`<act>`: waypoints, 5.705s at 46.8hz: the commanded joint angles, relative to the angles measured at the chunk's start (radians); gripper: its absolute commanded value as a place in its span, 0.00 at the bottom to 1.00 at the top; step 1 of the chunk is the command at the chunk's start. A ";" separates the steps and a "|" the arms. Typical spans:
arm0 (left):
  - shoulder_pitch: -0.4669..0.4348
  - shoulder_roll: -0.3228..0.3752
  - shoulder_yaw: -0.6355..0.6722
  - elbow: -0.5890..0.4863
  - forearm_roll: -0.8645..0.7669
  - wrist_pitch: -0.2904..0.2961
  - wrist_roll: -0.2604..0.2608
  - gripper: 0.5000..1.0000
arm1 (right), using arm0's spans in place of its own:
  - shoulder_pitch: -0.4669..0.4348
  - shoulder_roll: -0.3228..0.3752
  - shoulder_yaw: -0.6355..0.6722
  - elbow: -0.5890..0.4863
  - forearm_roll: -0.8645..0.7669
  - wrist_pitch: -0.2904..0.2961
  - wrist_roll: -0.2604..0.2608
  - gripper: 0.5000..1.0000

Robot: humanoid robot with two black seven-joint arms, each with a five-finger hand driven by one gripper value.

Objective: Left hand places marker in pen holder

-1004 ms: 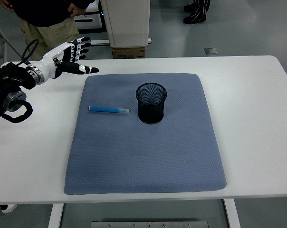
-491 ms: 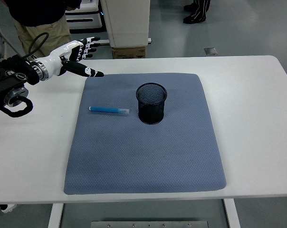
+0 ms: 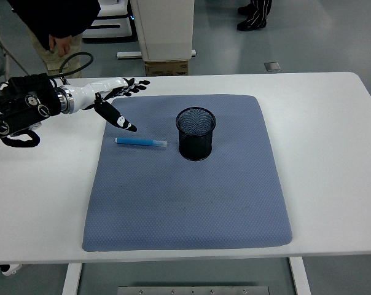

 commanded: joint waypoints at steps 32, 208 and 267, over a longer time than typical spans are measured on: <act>0.002 -0.164 0.121 0.115 0.183 -0.046 -0.013 1.00 | 0.000 0.000 0.000 0.000 0.000 0.000 0.000 1.00; -0.027 -0.222 0.242 0.140 0.281 -0.049 -0.001 0.17 | 0.000 0.000 0.000 0.000 0.000 0.000 0.000 1.00; -0.028 -0.235 0.242 0.152 0.281 -0.046 -0.001 0.00 | 0.000 0.000 0.000 0.000 0.000 0.000 0.000 1.00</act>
